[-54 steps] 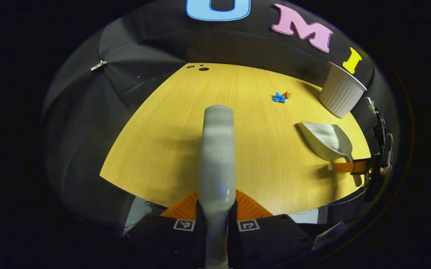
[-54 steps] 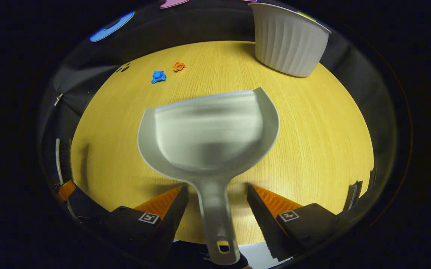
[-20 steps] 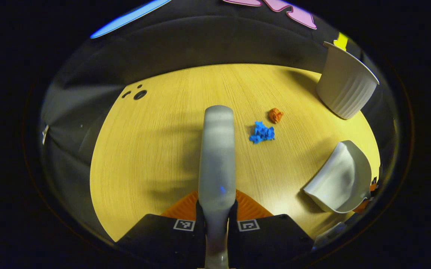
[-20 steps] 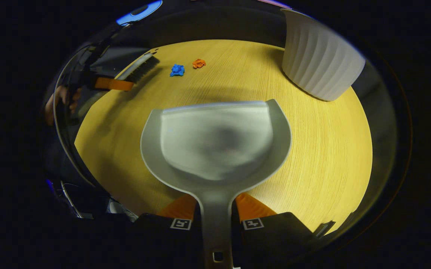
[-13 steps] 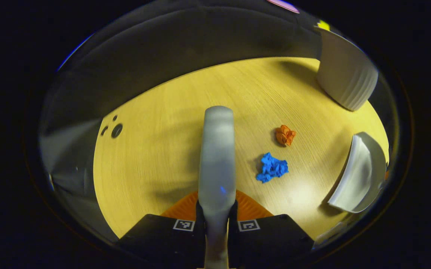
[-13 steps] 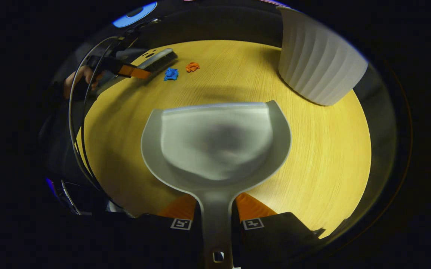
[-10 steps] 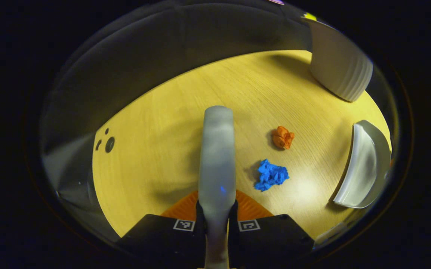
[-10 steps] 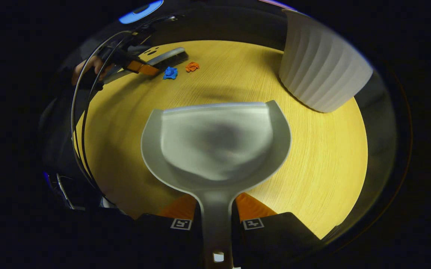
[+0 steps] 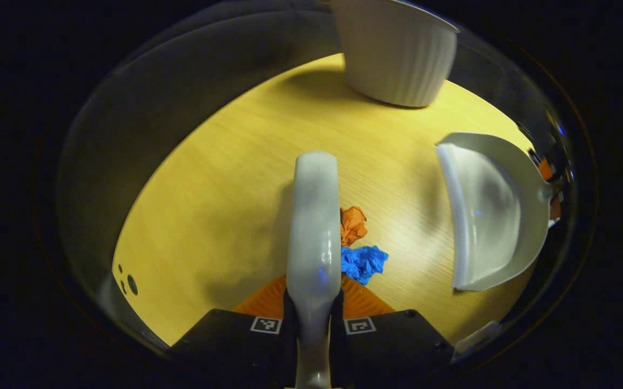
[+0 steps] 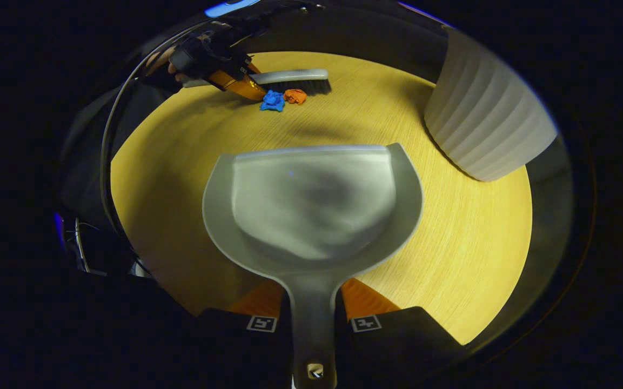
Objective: Pick up the small broom and dustpan from the desktop, sweep the trash into the dustpan with the broom, and then empty the trash into the garbage bin.
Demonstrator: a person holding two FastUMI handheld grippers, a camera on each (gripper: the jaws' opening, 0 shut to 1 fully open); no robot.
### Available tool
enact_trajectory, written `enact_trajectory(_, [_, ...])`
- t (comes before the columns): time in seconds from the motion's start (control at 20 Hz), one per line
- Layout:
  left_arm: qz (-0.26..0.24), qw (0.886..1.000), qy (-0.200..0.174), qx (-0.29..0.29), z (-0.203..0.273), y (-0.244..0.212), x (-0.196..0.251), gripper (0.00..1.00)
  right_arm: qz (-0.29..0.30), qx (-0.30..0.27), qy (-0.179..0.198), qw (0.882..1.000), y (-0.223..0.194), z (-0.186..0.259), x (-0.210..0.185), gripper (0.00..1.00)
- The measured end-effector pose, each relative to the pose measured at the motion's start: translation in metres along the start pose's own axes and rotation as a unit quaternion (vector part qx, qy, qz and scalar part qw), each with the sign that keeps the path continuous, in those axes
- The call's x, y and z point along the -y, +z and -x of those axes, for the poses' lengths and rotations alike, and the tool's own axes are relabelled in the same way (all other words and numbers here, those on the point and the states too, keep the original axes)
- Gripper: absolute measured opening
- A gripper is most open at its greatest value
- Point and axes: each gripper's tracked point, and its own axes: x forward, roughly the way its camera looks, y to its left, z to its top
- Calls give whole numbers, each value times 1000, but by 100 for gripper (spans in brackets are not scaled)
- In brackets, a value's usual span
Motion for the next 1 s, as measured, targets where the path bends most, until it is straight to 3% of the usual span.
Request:
enact_trajectory(0.35, [6,994,-108,-11,6,2,120,26,26,7,6,1000,-1,2,-19,35])
enact_trajectory(0.55, [59,983,-171,-15,22,1,187,28,25,13,5,1000,-4,6,-21,35])
enact_trajectory(0.65, [84,982,-168,-5,26,-2,202,28,20,20,4,1000,-5,4,-15,35])
enact_trajectory(0.8, [119,985,-118,35,46,-6,199,28,15,32,2,999,-10,-9,-12,34])
enact_trajectory(1.0, [195,975,-65,79,90,-21,192,28,9,50,9,999,-10,1,-18,34])
